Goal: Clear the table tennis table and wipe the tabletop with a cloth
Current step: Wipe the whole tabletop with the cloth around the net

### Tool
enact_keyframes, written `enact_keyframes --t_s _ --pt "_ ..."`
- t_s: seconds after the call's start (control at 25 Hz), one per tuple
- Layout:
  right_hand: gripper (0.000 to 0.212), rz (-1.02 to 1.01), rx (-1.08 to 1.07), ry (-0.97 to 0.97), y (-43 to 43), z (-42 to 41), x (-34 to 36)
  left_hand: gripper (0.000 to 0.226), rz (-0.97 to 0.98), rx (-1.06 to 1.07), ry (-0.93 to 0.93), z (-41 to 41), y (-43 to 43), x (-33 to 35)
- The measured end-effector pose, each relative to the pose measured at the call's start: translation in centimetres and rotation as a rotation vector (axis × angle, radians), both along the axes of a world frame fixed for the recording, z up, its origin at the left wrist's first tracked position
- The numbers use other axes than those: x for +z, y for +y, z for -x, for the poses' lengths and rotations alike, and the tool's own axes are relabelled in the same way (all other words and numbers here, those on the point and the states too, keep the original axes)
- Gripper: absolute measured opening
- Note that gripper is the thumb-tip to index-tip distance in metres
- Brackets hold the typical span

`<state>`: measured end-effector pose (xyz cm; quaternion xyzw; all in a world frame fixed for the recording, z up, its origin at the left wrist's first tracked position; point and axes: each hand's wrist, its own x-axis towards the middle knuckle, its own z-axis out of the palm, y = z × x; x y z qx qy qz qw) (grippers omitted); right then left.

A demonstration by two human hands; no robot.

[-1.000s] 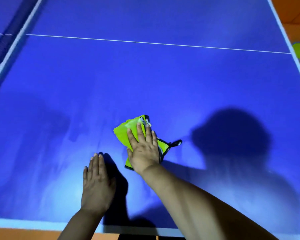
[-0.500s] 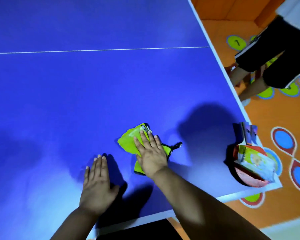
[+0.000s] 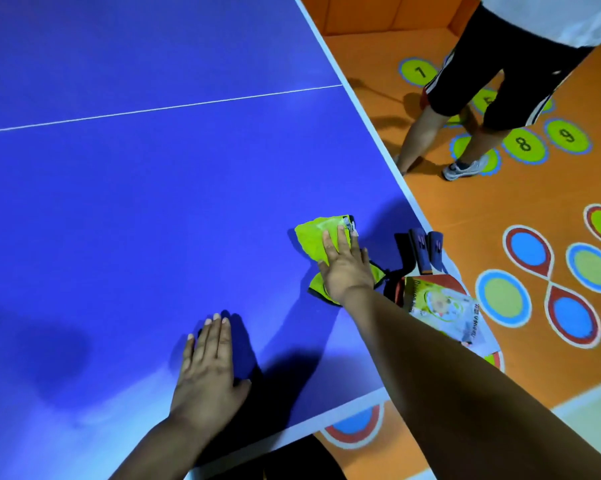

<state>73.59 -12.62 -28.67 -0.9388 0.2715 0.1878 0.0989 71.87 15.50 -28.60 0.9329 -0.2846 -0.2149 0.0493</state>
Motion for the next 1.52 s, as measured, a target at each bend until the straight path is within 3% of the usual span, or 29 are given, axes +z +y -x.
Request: enact_keyframes --t_s 0.36,0.6,0.88,1.08,1.28,1.4,1.52 --pt "0.067 -0.123 -0.138 -0.039 6.1 4.9 0.7 0.098 -0.040 -0.021 -0.115 -0.3 4.3 0.1" --pt "0.068 -0.130 -0.031 -0.064 18.8 3.1 1.1 0.108 -0.061 0.058 -0.041 -1.6 12.4 -0.9" --pt "0.069 -0.112 0.037 -0.080 35.4 -2.0 0.4 0.101 -0.076 0.140 0.027 -3.6 27.6 -0.5" --pt "0.070 -0.086 0.171 -0.089 46.8 -5.1 -0.3 0.099 -0.114 0.269 0.058 -4.5 38.2 0.1" --pt "0.069 -0.119 0.470 -0.070 54.7 -3.8 -0.8 0.103 -0.049 0.360 0.003 -3.5 42.4 -0.4" --pt "0.073 -0.061 0.578 -0.136 55.2 -0.5 -1.7 0.112 0.013 0.368 -0.037 -2.5 41.7 0.1" --pt "0.076 -0.068 0.568 -0.179 52.5 2.0 -1.8 0.110 -0.041 0.247 0.021 -1.8 39.5 0.4"
